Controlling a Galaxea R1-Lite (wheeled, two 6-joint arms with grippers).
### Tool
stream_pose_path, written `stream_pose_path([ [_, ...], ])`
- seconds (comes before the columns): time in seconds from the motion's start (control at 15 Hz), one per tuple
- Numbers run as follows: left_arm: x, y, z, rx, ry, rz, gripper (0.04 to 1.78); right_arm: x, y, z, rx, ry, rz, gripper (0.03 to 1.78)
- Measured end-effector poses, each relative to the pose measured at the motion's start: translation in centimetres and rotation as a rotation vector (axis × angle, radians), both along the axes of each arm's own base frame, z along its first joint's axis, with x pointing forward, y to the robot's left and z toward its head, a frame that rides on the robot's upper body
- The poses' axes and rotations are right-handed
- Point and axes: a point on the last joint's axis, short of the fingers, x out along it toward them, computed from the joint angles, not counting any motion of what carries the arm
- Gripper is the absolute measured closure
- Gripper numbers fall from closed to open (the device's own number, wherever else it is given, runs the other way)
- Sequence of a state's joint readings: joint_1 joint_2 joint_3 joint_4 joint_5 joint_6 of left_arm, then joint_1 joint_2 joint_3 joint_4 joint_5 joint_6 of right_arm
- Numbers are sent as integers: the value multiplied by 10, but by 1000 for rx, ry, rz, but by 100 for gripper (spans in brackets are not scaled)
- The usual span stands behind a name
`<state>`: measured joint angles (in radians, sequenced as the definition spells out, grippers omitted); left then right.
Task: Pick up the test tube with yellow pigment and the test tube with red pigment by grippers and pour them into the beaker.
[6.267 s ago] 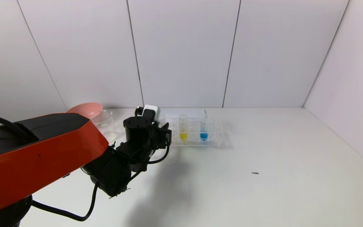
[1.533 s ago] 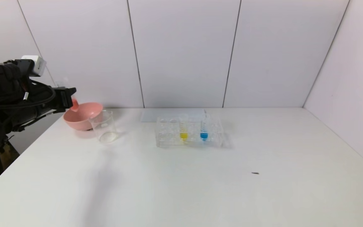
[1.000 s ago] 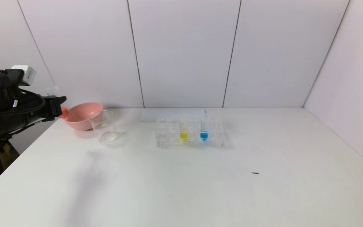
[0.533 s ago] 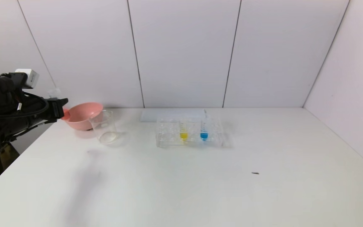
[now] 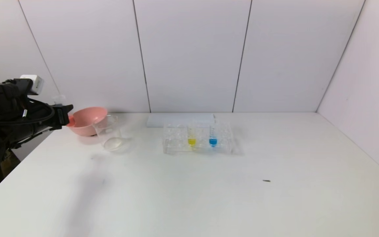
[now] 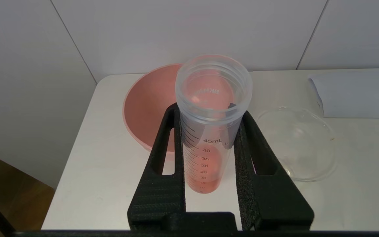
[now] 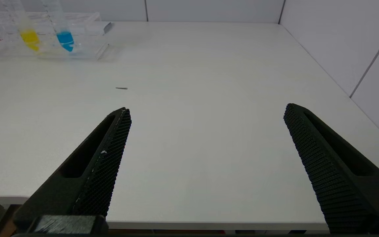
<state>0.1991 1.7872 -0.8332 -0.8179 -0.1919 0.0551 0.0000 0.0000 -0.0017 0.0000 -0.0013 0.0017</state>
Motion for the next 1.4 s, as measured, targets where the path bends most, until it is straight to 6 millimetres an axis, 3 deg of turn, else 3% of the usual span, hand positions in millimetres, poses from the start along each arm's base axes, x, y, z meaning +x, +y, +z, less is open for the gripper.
stream_pose_path([
  [0.53, 6, 0, -7, -5, 19, -5, 137, 0, 0, 0, 0, 0, 0, 11],
  [1.4, 15, -18, -16, 66, 50, -62, 137, 0, 0, 0, 0, 0, 0, 11],
])
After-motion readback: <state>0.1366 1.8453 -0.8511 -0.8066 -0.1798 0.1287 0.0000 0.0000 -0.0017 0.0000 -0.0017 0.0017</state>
